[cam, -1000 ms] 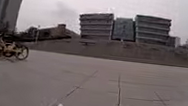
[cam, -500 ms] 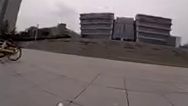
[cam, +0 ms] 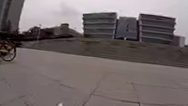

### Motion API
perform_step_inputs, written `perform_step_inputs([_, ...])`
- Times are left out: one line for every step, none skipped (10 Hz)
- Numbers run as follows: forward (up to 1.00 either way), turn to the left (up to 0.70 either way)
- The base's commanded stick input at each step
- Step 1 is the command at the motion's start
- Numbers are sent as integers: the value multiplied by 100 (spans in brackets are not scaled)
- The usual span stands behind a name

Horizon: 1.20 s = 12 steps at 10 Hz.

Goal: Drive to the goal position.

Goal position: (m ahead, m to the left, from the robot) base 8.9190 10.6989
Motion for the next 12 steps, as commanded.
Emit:
perform_step_inputs([100,0])
perform_step_inputs([100,1])
perform_step_inputs([100,13])
perform_step_inputs([100,38])
perform_step_inputs([100,17])
perform_step_inputs([100,0])
perform_step_inputs([100,0])
perform_step_inputs([100,0])
perform_step_inputs([100,0])
perform_step_inputs([100,0])
perform_step_inputs([100,0])
perform_step_inputs([100,0])
